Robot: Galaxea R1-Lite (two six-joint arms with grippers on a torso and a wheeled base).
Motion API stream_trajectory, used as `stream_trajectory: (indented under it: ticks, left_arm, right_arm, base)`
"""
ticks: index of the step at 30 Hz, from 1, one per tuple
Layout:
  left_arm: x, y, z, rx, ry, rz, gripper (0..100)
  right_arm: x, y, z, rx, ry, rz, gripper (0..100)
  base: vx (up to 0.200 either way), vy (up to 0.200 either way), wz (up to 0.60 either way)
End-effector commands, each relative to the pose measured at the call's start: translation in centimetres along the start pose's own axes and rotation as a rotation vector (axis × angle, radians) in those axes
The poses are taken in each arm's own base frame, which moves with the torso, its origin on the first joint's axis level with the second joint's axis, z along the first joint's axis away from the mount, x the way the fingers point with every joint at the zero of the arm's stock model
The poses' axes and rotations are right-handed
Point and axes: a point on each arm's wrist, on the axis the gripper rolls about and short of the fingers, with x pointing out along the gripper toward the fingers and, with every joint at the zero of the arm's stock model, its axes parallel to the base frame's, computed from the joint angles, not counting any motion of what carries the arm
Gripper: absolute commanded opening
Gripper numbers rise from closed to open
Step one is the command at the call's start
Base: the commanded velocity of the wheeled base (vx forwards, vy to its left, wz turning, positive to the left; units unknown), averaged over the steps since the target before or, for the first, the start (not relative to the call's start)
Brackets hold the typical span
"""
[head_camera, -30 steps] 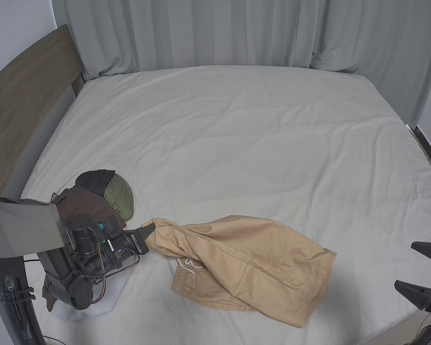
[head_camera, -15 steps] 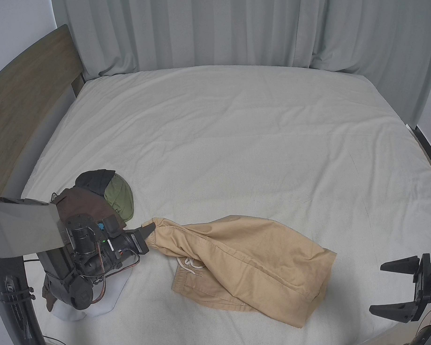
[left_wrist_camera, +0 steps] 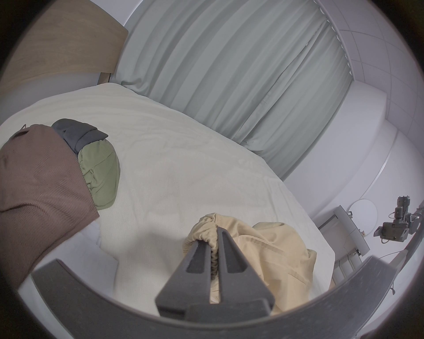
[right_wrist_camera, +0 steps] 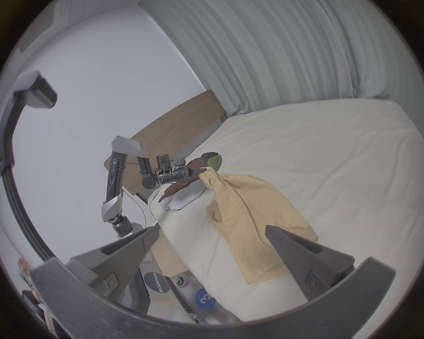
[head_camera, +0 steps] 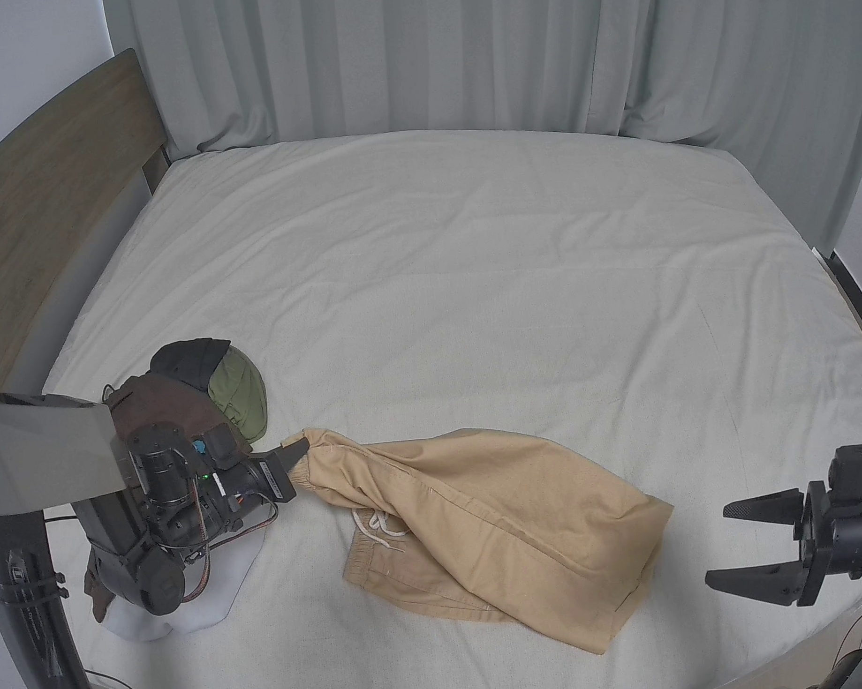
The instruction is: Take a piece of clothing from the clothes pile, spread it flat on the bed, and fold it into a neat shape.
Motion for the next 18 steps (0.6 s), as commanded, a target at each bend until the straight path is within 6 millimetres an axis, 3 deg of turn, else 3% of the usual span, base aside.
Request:
stream_trajectory:
  ticks: [1,7,18]
  left_arm:
    - [0.0,0.0,0.3,0.003,-0.011,-0.002,0]
    - [0.0,0.0,0.3,0.004,-0.011,-0.002,0]
    - [-0.1,0.1,-0.1,0.001,0.003,0.004,0]
  right_arm:
    - [1.3,-0.9,-0.3,0.072,0.044,0.0,100]
    - [1.4,-1.0,0.0,0.125,0.026,0.002,100]
    - [4.6,-3.0,-0.8,0.196,0.095,0.003,100]
  base:
    - [0.0,0.0,0.0]
    - [0.0,0.0,0.0]
    - [0.0,0.0,0.0]
